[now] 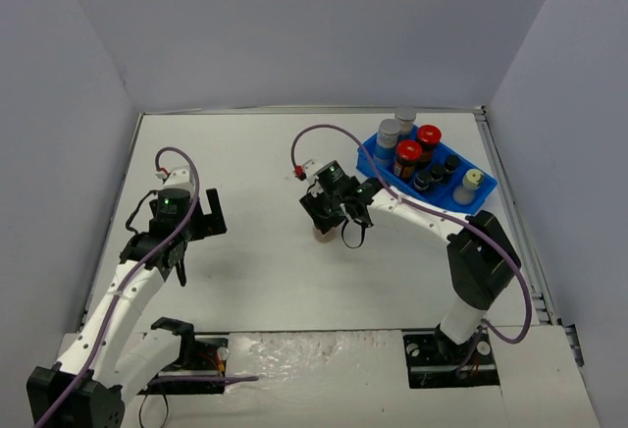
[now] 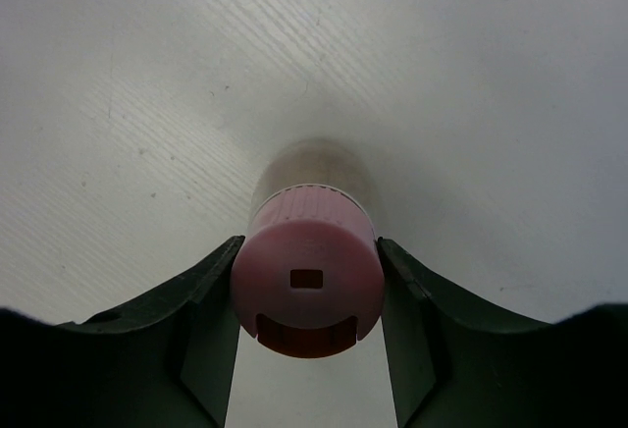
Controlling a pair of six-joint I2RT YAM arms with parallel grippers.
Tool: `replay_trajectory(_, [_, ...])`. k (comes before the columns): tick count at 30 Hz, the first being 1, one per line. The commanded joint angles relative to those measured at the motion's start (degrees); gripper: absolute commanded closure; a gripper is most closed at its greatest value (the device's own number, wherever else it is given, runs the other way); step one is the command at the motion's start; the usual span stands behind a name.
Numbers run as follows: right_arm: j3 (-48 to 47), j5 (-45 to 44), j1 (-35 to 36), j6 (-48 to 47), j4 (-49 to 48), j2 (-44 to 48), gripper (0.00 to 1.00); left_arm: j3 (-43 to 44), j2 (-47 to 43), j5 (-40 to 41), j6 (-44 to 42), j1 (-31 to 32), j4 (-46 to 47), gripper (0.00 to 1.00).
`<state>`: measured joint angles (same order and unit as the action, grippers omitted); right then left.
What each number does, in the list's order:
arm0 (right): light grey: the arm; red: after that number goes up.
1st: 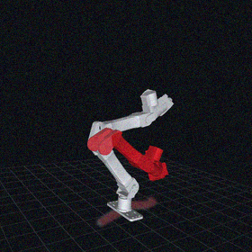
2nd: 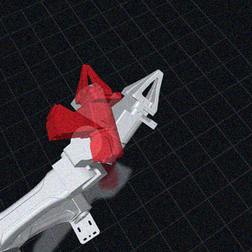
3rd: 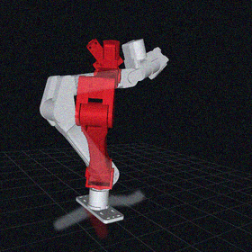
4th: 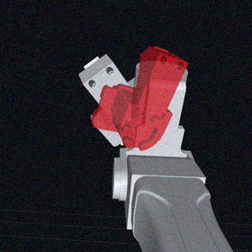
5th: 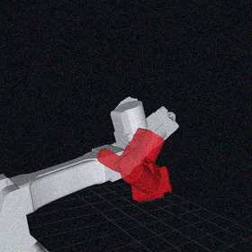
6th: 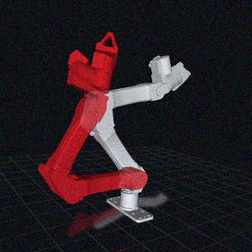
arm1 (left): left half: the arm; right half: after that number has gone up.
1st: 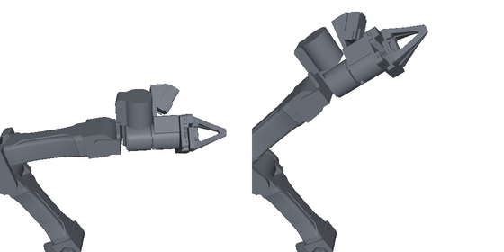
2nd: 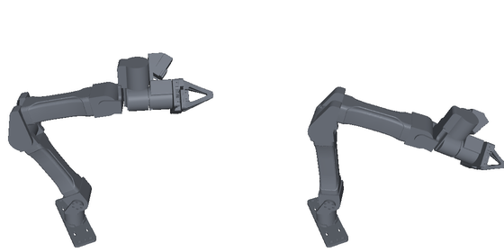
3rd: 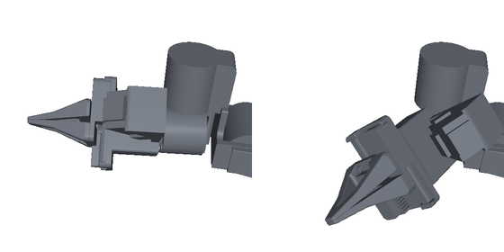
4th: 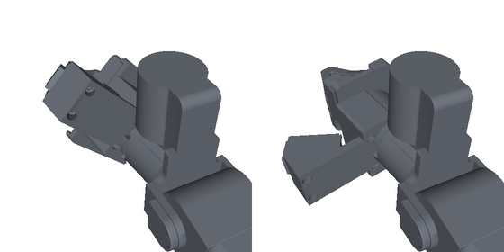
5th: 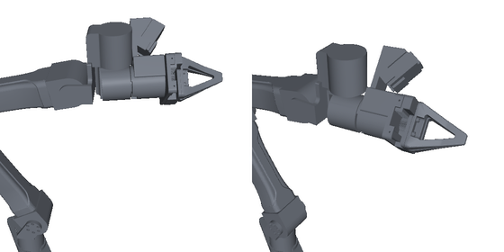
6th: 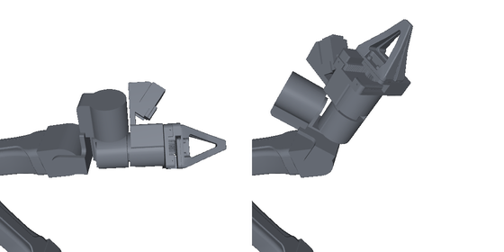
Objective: Organize the condiment bottles
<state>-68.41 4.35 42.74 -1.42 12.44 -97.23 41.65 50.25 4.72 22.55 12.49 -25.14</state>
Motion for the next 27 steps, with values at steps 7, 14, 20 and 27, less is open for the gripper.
replay_trajectory(7, [1.66, -8.99, -16.07, 9.38, 4.41, 20.43, 0.97, 2.0, 0.85, -3.73, -0.46, -2.46, 7.23, 0.03])
replay_trajectory(14, [1.94, -12.6, -33.46, 13.63, 8.52, 26.64, 1.0, 2.1, 1.28, -4.5, -0.67, -3.09, 7.52, 0.03])
replay_trajectory(20, [2.58, -14.19, -41.69, 17.67, 8.51, 24.71, 1.0, 1.86, 1.17, -4.58, -0.02, -3.09, 7.56, 0.03])
replay_trajectory(27, [0.59, -13.45, -46.27, 19.95, 7.07, 18.07, 1.0, 1.68, 0.77, -4.55, 0.21, -3.0, 7.39, 0.03])
